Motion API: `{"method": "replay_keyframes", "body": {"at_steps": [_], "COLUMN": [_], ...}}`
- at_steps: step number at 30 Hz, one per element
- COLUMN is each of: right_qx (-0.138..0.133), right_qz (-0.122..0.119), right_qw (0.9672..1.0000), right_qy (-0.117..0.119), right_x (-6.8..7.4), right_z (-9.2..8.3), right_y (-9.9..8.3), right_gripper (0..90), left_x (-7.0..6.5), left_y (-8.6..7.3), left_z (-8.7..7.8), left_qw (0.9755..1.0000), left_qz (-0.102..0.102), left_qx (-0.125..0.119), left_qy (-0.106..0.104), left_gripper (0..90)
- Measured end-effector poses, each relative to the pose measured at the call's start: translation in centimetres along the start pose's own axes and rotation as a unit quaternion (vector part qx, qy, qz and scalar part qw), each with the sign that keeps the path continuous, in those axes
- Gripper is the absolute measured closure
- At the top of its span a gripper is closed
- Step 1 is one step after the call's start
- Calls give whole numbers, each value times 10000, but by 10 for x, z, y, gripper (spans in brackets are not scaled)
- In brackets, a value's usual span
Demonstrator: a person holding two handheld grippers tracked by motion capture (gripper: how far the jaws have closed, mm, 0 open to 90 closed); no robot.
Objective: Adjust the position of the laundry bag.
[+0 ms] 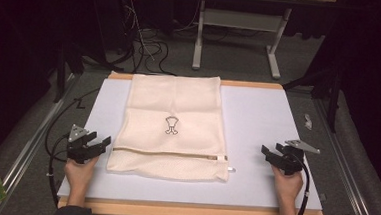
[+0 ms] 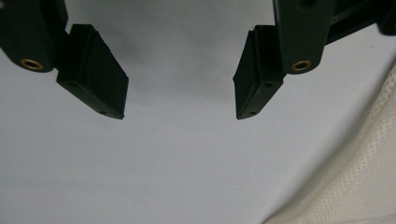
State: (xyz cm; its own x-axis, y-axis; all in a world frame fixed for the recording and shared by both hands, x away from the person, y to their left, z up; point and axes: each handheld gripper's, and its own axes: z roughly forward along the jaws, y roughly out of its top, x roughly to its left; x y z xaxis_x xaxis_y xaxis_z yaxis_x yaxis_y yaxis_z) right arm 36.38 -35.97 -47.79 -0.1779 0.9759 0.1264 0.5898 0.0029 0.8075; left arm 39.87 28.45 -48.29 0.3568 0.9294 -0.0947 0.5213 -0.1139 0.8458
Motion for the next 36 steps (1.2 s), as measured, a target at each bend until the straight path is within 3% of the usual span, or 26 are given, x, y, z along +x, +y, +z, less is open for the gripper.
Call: {"method": "replay_keyframes", "body": {"at_steps": [11,14,18,24,27,30,34,36], "right_qx": [30,43,64,86,41,200,135,46], "right_qz": [-36,-50,-214,-249,-421,-573,-646,-561], "right_qw": [10000,10000,9998,9997,9991,9982,9978,9984], "right_qy": [-2,28,-4,-17,-37,8,8,7], "right_x": [0,1,4,6,9,12,13,13], "right_z": [1,1,1,1,1,3,2,0], "right_y": [0,0,0,0,0,1,1,2], "right_gripper": [383,425,502,528,556,550,547,546], "left_x": [1,0,3,2,1,5,8,6], "left_y": [0,0,0,0,0,1,1,1], "left_z": [0,0,-1,-1,-1,1,-1,-2], "left_qw": [10000,10000,9998,9999,9998,9993,9987,9990], "left_qz": [-1,2,-157,-35,60,-71,-219,-202], "left_qx": [52,24,-32,-19,-1,81,-8,-2], "left_qy": [-39,17,-66,-121,-185,-355,-454,-393], "left_gripper": [355,352,363,372,376,376,400,421]}}
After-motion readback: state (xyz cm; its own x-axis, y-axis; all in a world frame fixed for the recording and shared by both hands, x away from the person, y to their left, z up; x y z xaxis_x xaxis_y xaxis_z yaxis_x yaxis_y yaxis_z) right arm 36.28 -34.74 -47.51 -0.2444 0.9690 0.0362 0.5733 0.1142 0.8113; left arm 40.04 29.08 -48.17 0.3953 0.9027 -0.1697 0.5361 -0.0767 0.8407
